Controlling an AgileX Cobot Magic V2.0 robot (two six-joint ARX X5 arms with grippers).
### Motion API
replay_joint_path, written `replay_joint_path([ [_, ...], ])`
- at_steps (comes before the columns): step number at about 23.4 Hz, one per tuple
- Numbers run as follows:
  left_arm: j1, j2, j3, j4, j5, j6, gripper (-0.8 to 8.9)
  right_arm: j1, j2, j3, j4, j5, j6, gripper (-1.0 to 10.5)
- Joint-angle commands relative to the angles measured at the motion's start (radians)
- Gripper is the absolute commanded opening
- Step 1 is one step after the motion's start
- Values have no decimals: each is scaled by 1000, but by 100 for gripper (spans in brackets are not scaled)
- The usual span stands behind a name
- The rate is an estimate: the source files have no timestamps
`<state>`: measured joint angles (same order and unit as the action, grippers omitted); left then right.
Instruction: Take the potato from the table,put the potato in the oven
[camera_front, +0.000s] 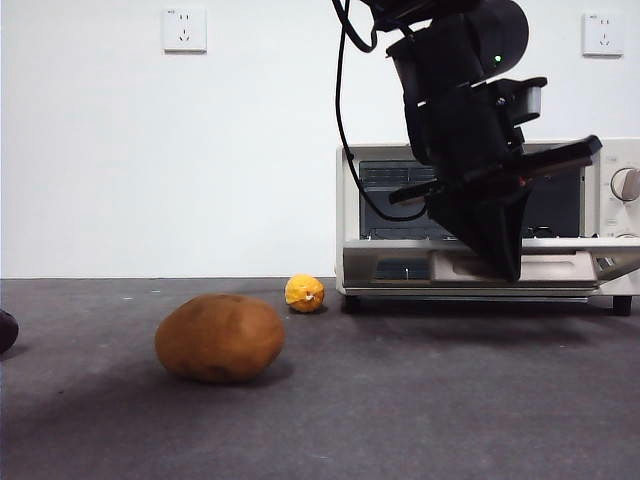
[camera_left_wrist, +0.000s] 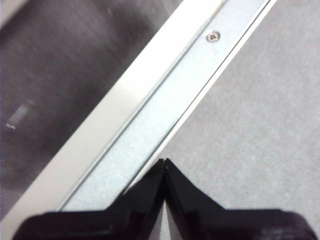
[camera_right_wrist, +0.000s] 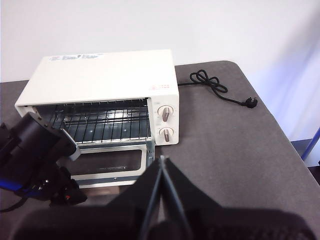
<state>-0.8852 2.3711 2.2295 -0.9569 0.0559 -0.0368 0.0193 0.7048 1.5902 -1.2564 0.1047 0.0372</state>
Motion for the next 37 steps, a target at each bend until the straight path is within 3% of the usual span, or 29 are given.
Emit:
replay_joint_path([
  [1, 11, 29, -10, 36, -50, -14, -6, 1, -3, 4, 5, 2, -7, 3],
  [22, -39, 44, -10, -61, -1, -39, -6, 40, -2, 4, -1, 1, -16, 3],
  [31, -50, -105, -10, -101, 51, -23, -6, 74, 14, 4, 6, -5, -49, 3],
  [35, -50, -225, -10, -122, 55, -5, -6, 74, 43, 4, 6, -69, -49, 2],
  [37, -48, -295, -10, -140, 54, 5, -6, 74, 66, 4, 1, -150, -49, 1],
])
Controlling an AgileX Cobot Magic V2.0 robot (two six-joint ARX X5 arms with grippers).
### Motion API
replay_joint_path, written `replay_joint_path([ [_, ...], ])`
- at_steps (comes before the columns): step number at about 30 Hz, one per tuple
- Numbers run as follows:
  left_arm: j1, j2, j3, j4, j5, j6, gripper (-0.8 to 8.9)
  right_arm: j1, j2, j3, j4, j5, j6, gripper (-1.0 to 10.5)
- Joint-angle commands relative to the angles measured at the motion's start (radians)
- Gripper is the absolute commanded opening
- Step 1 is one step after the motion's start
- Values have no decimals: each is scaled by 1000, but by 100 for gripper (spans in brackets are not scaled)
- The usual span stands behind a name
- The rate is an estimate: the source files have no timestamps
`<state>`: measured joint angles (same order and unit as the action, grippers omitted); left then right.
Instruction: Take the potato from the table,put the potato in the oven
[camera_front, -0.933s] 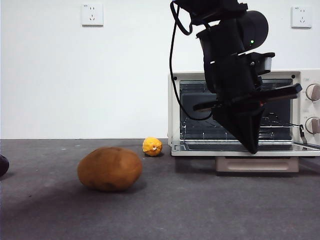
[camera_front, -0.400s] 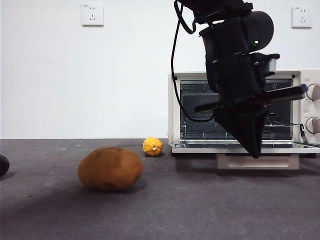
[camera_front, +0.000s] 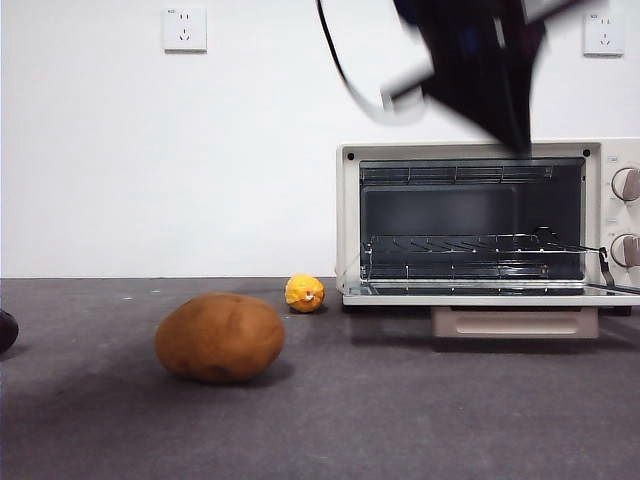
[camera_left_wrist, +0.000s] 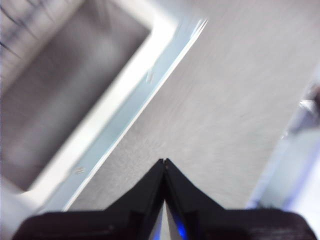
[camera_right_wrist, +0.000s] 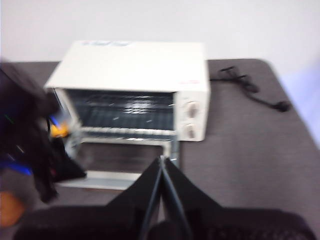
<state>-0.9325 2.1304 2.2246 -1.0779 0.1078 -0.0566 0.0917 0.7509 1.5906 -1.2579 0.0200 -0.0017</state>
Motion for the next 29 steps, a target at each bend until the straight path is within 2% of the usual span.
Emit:
replay_joint_path([
  [1, 0, -84, -5, -26, 0, 32, -6, 2, 34, 4, 0, -113, -10, 0],
  [3, 2, -160, -5, -42, -16, 49, -6, 1, 68, 4, 4, -241, -4, -3],
  [5, 3, -227, -5, -59, -42, 62, -5, 2, 104, 4, 8, -364, 32, -4],
  [6, 3, -271, -5, -70, -57, 65, -5, 2, 134, 4, 10, -468, 39, -2],
  [9, 7, -383, -5, -108, -95, 88, -5, 2, 207, 4, 51, -690, 32, 2],
  [11, 11, -449, -5, -141, -134, 95, -5, 4, 246, 4, 93, -739, 37, 6],
  [16, 34, -621, -5, -241, -289, 92, -5, 79, 340, 5, 240, -732, 127, 141],
  [20, 49, -744, -5, -241, -322, 90, -5, 171, 420, 12, 366, -703, 171, 171],
  [26, 69, -895, -27, -242, -322, 84, -5, 371, 568, 106, 398, -554, 182, 201],
  [29, 69, -989, -111, -242, -322, 71, -5, 445, 651, 183, 359, -460, 156, 312],
])
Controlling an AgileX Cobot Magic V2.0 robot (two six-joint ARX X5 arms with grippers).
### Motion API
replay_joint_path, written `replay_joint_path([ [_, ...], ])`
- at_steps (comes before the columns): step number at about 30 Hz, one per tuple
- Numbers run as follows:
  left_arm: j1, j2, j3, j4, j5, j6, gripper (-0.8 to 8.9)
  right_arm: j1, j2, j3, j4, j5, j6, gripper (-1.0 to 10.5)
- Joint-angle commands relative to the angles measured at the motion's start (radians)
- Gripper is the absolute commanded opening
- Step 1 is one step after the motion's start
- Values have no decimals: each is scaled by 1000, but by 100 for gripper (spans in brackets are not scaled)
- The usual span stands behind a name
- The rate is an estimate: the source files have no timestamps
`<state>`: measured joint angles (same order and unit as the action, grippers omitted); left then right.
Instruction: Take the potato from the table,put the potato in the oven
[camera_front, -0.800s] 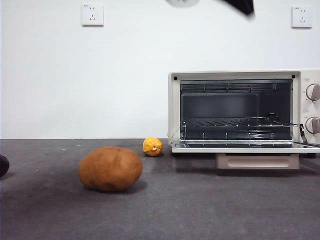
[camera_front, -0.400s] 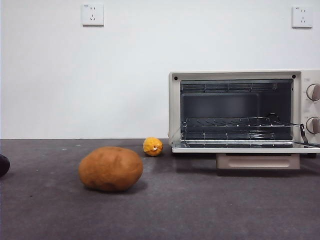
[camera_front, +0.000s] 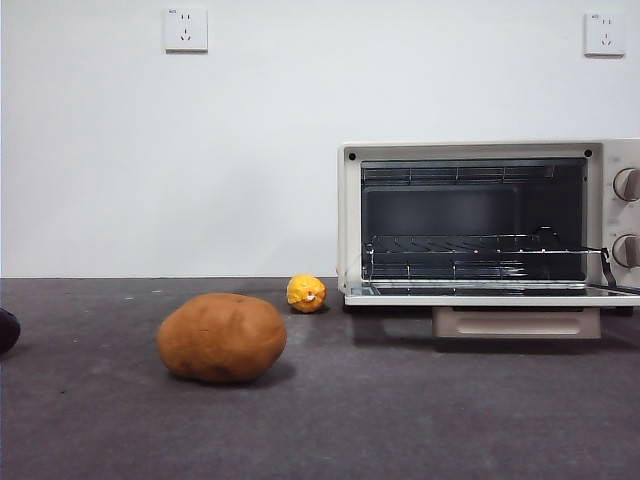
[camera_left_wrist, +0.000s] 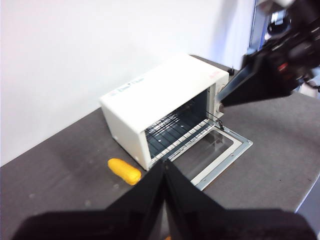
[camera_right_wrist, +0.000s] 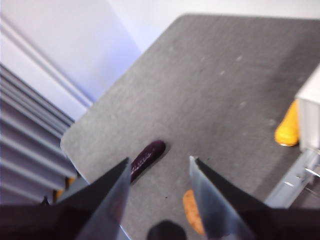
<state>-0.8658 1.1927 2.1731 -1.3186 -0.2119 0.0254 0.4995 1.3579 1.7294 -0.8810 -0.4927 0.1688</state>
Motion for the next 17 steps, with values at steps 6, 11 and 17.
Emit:
replay_joint_path([
  [6, 2, -272, -354, -1, -65, -86, -5, 174, 217, 204, -108, 220, -134, 593],
  [11, 2, -450, -607, -1, -114, -115, -5, 275, 335, 247, -119, 375, -295, 609],
  [17, 2, -689, -879, -1, -108, -140, -5, 362, 515, 247, -134, 472, -363, 855],
])
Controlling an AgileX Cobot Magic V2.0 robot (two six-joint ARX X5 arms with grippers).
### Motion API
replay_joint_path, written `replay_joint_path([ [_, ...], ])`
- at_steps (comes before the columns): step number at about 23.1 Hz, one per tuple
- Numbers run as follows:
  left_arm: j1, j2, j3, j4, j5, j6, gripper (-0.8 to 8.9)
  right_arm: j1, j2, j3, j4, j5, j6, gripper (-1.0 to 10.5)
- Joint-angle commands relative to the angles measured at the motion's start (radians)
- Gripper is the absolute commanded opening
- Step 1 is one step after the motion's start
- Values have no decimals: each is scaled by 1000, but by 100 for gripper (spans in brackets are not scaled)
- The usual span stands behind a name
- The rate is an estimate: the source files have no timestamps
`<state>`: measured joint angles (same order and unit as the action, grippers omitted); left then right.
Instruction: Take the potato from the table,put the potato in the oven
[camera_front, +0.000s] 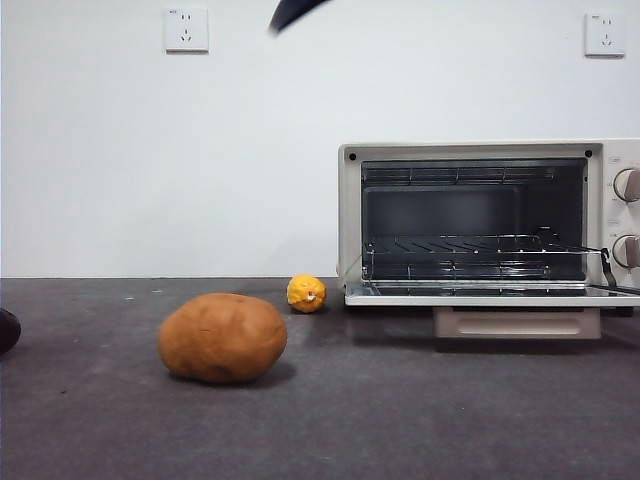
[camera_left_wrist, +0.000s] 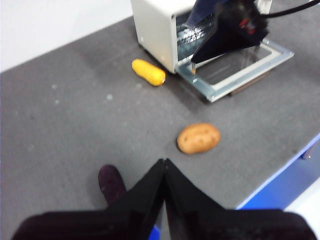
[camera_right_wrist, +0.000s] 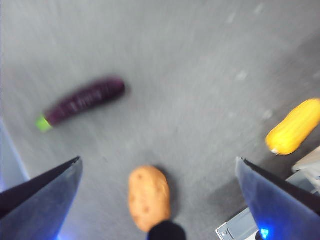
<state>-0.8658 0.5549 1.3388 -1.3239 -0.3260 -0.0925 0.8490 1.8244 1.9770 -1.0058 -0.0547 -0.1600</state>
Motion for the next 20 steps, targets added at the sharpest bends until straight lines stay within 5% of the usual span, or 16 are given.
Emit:
replay_joint_path([
  [1, 2, -89, -74, 4, 17, -34, -5, 23, 85, 0, -22, 59, -40, 855],
  [10, 1, -195, -109, 5, 18, -92, -5, 35, 320, -1, -103, 72, -48, 854],
  [20, 1, -195, -110, 5, 18, -83, -5, 36, 372, -3, -143, 2, -162, 850],
])
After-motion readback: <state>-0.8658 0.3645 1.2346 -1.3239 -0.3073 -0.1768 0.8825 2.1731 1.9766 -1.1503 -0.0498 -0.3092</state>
